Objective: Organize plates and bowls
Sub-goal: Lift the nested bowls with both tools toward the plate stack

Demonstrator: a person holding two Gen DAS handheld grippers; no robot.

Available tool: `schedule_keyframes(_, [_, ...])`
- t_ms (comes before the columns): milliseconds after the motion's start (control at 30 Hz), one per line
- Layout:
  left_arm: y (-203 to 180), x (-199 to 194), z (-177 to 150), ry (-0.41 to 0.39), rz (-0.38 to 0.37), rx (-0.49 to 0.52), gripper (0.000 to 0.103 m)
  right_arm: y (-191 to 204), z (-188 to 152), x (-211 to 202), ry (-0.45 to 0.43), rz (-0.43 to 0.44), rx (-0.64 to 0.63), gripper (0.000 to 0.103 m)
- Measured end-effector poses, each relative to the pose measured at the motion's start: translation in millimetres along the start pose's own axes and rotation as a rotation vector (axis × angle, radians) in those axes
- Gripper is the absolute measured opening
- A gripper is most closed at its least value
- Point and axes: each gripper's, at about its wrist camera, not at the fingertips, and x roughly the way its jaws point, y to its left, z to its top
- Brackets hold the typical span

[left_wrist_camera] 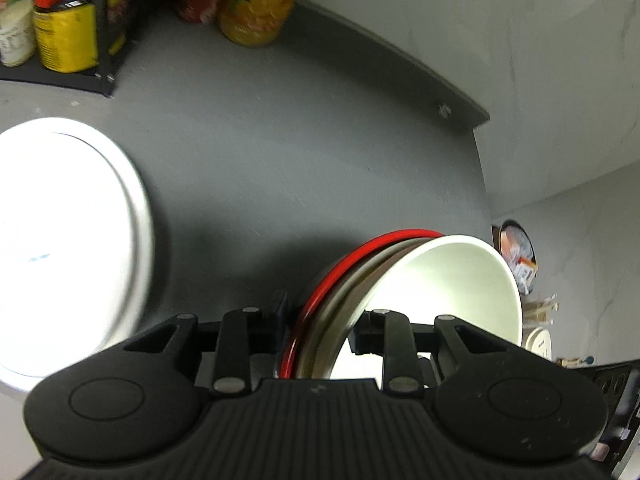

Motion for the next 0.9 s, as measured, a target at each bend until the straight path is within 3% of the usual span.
schedule_keyframes(900, [105, -99, 7, -0.175, 0.042, -0.176, 0.028, 125, -6, 32, 0.049, 0.086, -0.215, 0.033])
